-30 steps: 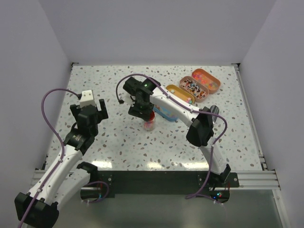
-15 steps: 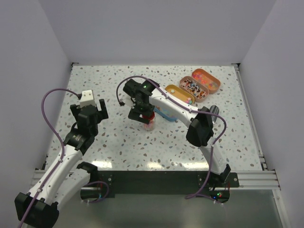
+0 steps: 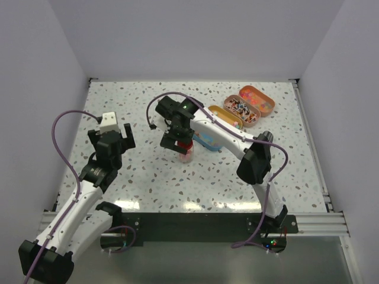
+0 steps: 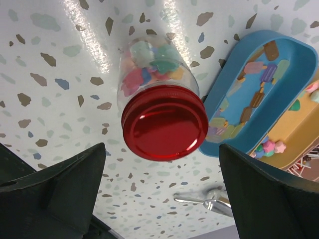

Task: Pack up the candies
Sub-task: Close the bottle lid on the packing bottle.

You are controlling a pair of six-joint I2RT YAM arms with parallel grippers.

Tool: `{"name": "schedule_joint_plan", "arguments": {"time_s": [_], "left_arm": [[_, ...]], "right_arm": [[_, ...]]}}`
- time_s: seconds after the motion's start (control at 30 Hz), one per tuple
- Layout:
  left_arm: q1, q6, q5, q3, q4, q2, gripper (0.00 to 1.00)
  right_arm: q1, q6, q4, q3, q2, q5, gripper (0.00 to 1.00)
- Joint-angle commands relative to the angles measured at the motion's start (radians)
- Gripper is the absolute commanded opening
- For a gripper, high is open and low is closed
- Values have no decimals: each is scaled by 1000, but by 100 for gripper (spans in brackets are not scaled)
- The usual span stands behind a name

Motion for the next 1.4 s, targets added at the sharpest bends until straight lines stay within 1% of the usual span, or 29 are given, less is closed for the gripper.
{"name": "schedule_joint_plan", "arguments": {"time_s": [0.0,0.1,0.17,0.2,0.3,0.33,0.37,0.4,0.43,0.47,0.5,0.53,0.6,0.63,0.7,0.87,0.97,1.1,1.2,1.37], "left_arm": [[7,12,20,14,44,-5,100],[7,21,54,9,55,-5,100],[7,27,86,8,62,-3,100],[7,32,97,5,66,-3,100],[7,43,135,3,75,2,100],[5,46,147,3,79,6,100],[7,50,169,2,81,9,100],[7,53,183,2,82,14,100],[7,56,193,2,89,17,100],[7,61,215,0,93,21,100],[7,63,224,2,95,26,100],[7,63,230,2,95,29,100],[7,64,247,2,96,37,100],[7,64,249,3,98,38,100],[7,67,255,2,98,43,100],[5,69,275,0,99,55,100],[7,69,301,0,104,66,100],[7,69,342,2,113,92,100],[7,69,361,5,112,109,100],[7,67,416,-1,127,123,100]], "right_arm": [[4,22,39,-7,-132,4,99],[1,50,71,-33,-184,10,99],[-11,68,118,-77,-216,-3,96],[-19,89,135,-94,-230,-16,90],[-73,131,212,-179,-287,-71,81],[-86,155,252,-226,-299,-83,75],[-111,168,276,-252,-325,-98,71],[-122,191,301,-280,-342,-111,63],[-133,205,357,-336,-354,-141,59],[-154,227,416,-394,-385,-178,52],[-165,241,416,-395,-400,-178,48],[-175,258,491,-462,-415,-209,43],[-197,290,552,-521,-454,-236,32],[-199,298,595,-562,-461,-253,31],[-203,307,623,-590,-468,-261,28],[-205,324,665,-625,-462,-258,27],[-206,337,689,-642,-465,-250,31],[-206,337,695,-659,-460,-267,33],[-206,338,691,-679,-460,-281,33],[-205,338,677,-765,-484,-281,31]]}}
